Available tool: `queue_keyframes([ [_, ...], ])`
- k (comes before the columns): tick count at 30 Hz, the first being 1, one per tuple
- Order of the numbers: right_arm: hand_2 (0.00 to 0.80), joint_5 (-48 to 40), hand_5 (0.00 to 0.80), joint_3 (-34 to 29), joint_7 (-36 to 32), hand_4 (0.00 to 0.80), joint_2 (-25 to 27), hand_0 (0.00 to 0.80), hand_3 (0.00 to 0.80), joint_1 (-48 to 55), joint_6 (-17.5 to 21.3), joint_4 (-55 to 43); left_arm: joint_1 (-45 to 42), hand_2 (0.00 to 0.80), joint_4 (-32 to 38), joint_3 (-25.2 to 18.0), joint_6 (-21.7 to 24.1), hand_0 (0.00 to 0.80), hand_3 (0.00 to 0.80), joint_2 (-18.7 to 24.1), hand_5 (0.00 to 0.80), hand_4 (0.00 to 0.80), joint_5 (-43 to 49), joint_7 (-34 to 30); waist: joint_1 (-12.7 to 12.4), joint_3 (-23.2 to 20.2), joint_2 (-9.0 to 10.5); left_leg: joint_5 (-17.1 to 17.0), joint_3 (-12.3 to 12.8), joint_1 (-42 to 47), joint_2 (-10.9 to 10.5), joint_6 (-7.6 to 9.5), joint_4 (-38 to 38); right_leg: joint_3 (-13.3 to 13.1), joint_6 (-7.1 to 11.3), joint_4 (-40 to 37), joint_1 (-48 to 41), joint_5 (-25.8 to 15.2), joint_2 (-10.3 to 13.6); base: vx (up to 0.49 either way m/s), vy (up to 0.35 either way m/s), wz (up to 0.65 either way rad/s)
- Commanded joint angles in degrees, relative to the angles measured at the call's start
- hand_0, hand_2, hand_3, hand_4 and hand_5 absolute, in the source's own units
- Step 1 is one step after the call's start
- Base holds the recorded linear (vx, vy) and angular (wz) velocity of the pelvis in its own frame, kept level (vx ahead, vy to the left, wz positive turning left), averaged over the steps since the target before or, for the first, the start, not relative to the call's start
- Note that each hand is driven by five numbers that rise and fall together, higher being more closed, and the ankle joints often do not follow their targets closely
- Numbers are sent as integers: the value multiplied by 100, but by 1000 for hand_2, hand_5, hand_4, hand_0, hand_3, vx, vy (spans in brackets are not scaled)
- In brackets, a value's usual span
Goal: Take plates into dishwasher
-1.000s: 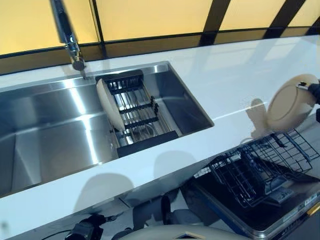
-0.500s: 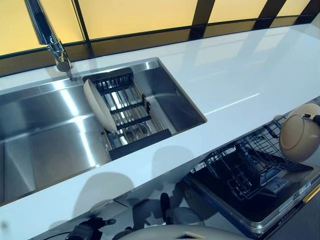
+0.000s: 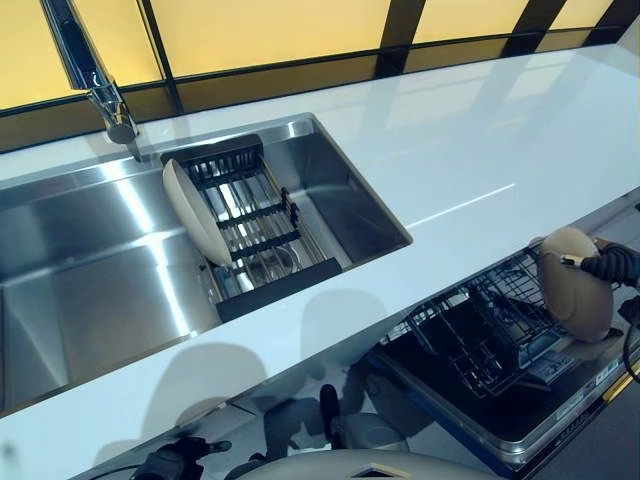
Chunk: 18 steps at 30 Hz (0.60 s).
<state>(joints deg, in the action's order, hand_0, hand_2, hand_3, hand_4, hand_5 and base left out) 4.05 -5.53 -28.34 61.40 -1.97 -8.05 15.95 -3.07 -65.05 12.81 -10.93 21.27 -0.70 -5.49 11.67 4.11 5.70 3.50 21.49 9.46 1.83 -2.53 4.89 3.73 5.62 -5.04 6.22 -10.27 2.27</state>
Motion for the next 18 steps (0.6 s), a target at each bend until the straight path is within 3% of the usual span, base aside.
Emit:
queue_keyframes([
  [1,800,287,800,110,70,800,-116,800,800,-437,352,34,529,0,-98,-234,155,0,0,322,0,0,247,57,-115,58,-144,-96,-451,-373,124,270,-116,-33,461,629,-296,543,243,0,0,0],
  [18,800,348,800,752,-214,800,-593,800,800,-605,568,565,475,0,63,-275,137,0,0,352,0,0,426,-31,-317,106,-175,-106,-577,-409,111,251,-148,110,457,619,-337,566,296,0,0,0],
])
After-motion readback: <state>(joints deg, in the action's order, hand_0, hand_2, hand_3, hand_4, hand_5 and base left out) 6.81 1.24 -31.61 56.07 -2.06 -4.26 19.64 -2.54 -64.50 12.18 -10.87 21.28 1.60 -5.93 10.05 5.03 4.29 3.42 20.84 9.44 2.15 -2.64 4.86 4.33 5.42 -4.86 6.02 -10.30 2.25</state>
